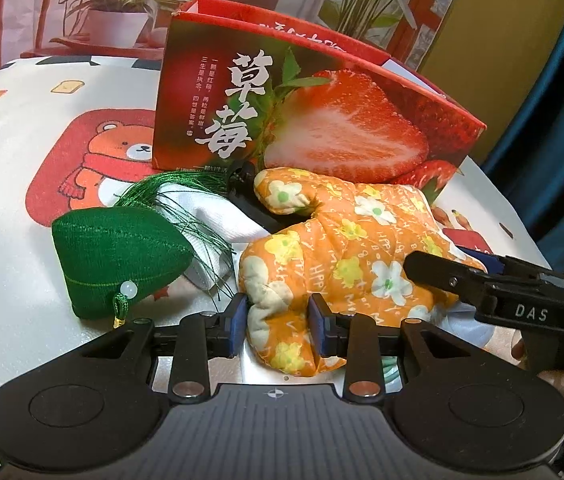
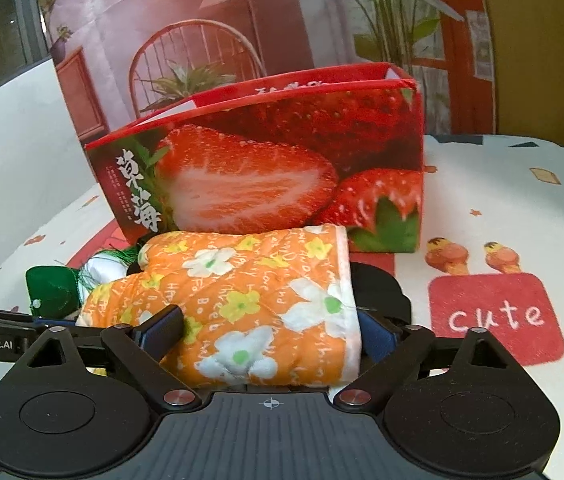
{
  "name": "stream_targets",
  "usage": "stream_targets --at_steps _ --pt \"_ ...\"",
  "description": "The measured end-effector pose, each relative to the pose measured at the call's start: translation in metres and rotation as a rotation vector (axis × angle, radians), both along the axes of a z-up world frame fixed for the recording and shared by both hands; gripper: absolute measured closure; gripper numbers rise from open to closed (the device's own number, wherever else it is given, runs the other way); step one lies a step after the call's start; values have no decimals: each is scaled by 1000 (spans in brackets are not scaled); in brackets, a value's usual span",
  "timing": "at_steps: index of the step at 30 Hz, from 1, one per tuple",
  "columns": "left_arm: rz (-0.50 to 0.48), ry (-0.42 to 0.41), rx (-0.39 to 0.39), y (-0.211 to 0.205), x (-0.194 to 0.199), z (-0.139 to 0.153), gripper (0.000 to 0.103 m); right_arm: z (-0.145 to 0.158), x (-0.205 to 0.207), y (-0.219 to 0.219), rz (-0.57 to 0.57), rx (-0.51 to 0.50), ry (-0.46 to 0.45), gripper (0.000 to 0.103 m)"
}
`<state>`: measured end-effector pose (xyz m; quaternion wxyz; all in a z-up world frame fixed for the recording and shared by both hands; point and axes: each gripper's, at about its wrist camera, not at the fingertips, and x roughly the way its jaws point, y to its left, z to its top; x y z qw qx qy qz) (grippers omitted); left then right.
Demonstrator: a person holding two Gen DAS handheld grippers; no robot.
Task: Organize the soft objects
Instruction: 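Close both tools on the orange floral oven mitt, then lift the oven mitt with both tools and carry it over the red box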
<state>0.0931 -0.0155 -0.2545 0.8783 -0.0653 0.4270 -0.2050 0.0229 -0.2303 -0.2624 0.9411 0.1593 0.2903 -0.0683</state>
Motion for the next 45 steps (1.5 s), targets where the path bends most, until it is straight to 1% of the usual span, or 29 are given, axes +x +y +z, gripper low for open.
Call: stream_targets --at_steps 3,5,7,9,10,14,17,18,22,25,31,40,45 --pt "-1 0 -4 1 0 -1 68 1 3 -2 3 11 0 15" --pt "-5 -6 0 0 -2 1 69 3 3 -2 3 5 -1 20" --pt "-10 -14 4 -1 -2 3 73 5 2 -1 7 -7 -2 29" --pt "-17 -29 11 -2 -4 6 76 9 1 1 8 -31 0 34" --pt "-20 -36 15 -3 -5 8 78 11 1 2 8 -43 2 39" --pt "-39 -83 48 -8 -10 14 84 18 -3 2 13 -76 -3 51" --pt "-46 -113 62 -10 -14 19 87 22 -5 4 15 -99 -5 64" --pt "-45 -119 58 -9 -15 21 88 23 -6 4 12 -106 -5 70" --pt "-36 -135 50 -7 -16 26 89 29 -10 3 13 -103 -9 81" --pt "-35 -145 45 -6 -19 30 90 33 -14 6 24 -110 -23 85" --pt "-38 -198 37 -5 -27 45 90 48 -23 9 26 -127 -76 86" --pt "-34 -337 37 -3 -40 81 90 78 -36 12 17 -145 -160 87" --pt "-36 -415 33 -6 -37 106 90 99 -35 9 17 -149 -209 87"
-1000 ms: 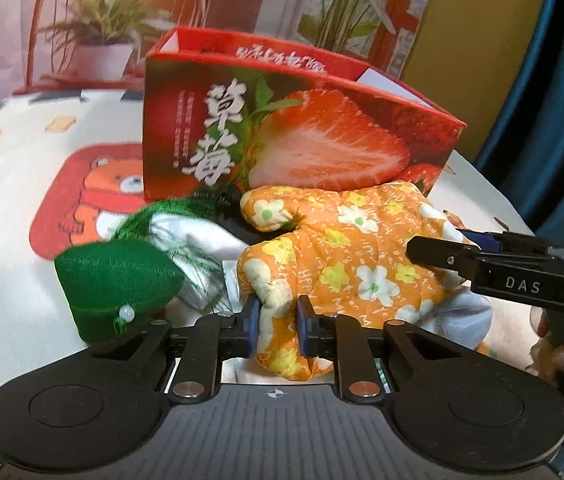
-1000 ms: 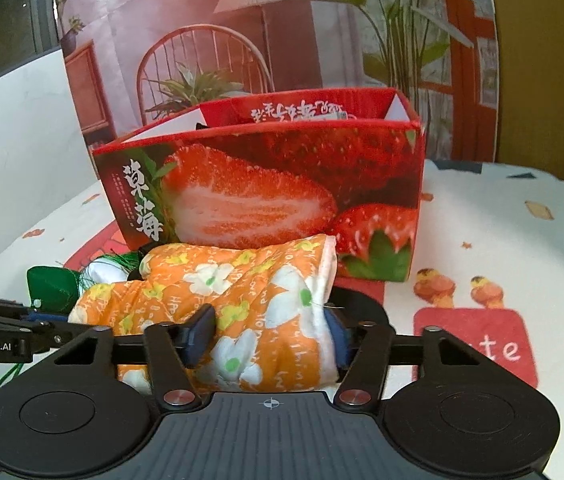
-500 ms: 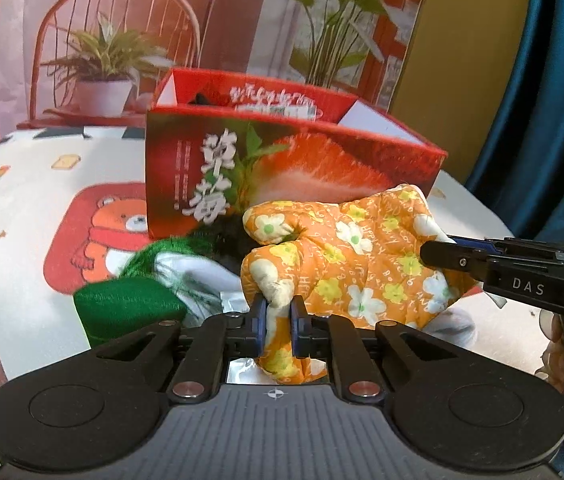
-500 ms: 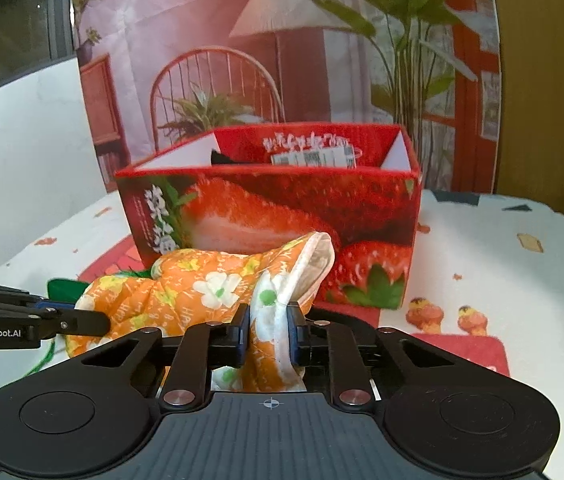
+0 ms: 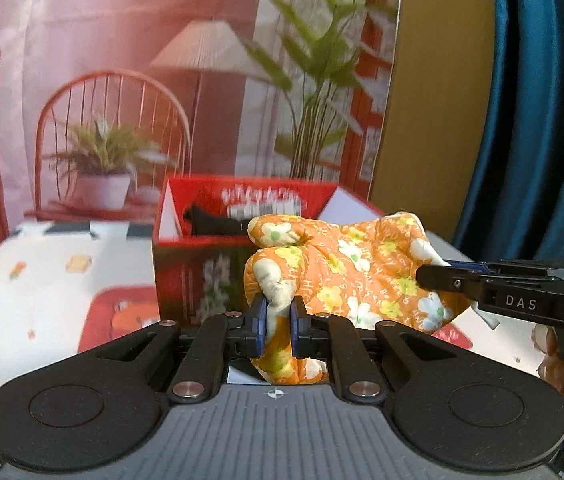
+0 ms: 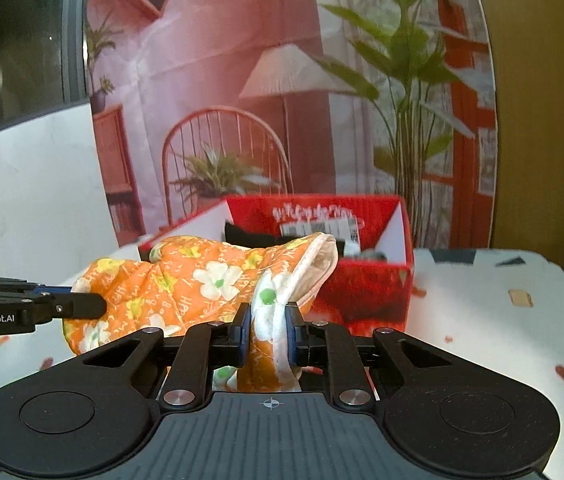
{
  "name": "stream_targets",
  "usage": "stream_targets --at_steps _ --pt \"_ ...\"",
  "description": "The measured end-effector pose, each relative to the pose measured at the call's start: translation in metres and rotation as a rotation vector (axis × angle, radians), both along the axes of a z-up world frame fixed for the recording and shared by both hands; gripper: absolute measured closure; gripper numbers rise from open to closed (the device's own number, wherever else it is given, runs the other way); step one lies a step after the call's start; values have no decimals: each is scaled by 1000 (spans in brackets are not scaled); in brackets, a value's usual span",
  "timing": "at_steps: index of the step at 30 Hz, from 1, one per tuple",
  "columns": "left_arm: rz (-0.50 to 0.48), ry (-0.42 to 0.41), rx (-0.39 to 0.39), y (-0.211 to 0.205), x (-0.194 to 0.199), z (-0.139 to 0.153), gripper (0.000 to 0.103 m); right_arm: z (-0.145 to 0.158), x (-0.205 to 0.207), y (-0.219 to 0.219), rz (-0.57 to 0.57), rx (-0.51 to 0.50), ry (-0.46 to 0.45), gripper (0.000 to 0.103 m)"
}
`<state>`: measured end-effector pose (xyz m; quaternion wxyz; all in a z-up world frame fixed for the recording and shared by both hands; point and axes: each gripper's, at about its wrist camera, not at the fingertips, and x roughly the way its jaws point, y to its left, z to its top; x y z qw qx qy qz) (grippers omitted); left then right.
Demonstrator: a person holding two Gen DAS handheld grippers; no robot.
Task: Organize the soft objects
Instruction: 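Lift the oven mitt with both tools and carry it over the red box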
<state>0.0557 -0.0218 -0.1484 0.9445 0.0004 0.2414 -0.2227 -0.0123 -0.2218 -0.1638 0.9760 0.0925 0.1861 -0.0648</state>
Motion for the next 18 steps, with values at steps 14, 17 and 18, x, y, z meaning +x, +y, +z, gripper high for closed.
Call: stream_targets --at_steps 14,17,18 --pt "23 -89 22 -16 70 48 90 53 68 -42 17 -3 -76 88" --pt "29 -69 30 -22 98 51 90 56 93 -54 11 -5 -58 88" --pt "30 -57 36 -25 108 51 90 56 102 -58 10 -3 -50 88"
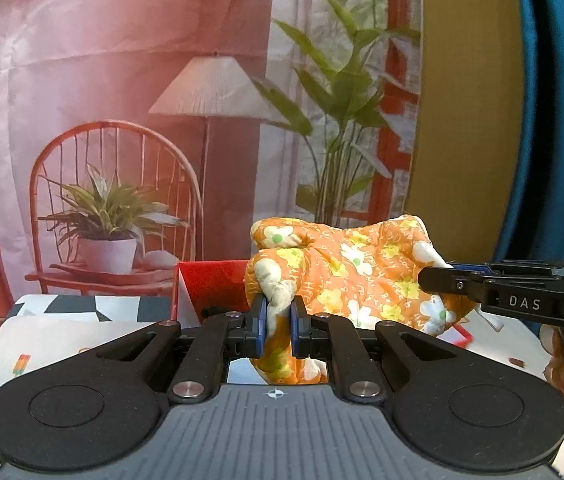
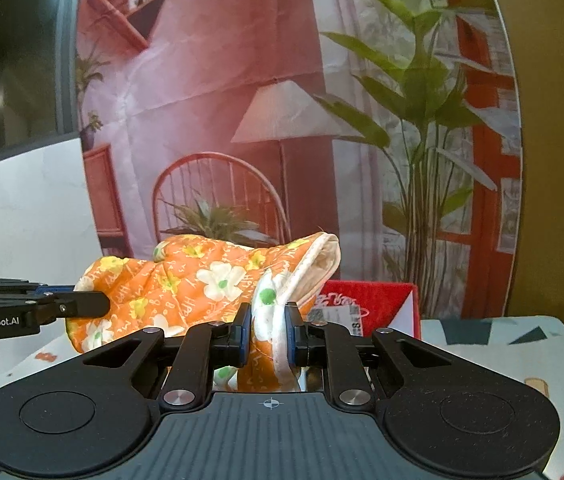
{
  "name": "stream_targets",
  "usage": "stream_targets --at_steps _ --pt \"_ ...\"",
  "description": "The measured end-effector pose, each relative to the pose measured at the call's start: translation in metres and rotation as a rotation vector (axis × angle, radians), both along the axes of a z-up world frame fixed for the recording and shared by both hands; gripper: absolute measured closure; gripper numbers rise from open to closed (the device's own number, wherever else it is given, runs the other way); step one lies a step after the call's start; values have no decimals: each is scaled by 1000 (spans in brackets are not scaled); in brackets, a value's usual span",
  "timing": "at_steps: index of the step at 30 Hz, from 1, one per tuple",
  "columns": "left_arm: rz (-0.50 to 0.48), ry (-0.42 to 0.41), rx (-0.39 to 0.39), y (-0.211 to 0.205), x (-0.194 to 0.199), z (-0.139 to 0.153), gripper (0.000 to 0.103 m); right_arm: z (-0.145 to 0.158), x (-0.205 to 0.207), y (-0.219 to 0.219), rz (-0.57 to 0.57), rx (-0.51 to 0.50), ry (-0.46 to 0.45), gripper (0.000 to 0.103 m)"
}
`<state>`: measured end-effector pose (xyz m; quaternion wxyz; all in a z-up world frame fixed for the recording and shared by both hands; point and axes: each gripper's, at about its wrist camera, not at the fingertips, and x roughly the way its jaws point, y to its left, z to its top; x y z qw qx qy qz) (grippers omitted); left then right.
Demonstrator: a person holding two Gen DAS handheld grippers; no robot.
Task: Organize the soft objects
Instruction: 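Lift the oven mitt with both tools and carry it over the red box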
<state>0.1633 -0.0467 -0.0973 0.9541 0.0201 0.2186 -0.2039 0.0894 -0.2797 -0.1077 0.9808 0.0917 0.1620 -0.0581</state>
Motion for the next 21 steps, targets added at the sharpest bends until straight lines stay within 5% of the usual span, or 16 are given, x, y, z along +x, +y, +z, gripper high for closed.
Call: stream_targets --at_steps 11,21 --pt "-8 215 81 -20 83 -38 90 -35 76 -32 -5 57 209 88" --pt "-87 416 170 -31 114 -81 90 -72 112 -29 63 102 450 88"
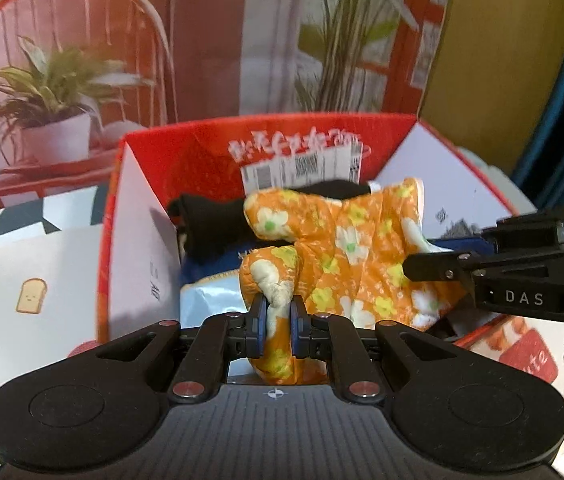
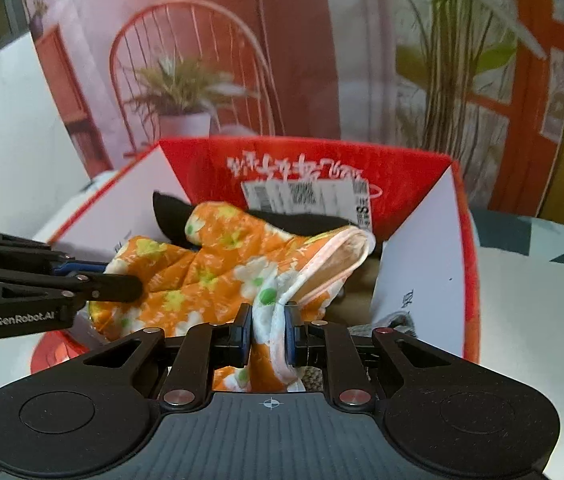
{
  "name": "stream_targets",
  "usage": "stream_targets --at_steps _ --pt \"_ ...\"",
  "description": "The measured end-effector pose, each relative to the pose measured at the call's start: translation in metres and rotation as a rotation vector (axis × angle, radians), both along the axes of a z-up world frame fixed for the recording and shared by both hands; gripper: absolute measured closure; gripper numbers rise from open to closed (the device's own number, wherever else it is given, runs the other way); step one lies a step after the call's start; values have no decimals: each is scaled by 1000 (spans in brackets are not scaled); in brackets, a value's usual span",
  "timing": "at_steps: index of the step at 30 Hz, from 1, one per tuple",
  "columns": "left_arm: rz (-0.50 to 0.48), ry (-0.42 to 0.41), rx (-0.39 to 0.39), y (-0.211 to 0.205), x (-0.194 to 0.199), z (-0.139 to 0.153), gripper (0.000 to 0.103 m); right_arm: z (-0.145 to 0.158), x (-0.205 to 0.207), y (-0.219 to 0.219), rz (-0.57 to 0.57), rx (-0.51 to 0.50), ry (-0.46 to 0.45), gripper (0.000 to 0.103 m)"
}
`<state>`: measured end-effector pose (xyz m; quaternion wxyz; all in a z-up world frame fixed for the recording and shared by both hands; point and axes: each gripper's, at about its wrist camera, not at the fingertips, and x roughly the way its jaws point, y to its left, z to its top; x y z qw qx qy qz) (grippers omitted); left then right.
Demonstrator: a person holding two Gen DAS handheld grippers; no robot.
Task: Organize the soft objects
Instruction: 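Lift the oven mitt with both tools and carry it over the red box, then open both tools to release the oven mitt into the red box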
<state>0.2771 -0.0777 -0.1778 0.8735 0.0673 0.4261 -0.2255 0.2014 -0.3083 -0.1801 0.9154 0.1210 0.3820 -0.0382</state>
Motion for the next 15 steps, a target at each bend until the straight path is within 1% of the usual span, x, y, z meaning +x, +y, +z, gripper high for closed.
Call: stream_targets --at_steps 2,7,11,15 --pt "-11 17 8 -3 1 -4 90 -4 4 3 6 -5 25 88" --pt "-8 34 0 -3 2 -6 90 -11 13 5 0 2 86 88" --pt "-8 34 -1 -3 4 -6 90 -15 16 2 -18 13 108 88" --pt "-6 31 -4 -2 4 -5 89 -16 13 -2 -40 25 111 88"
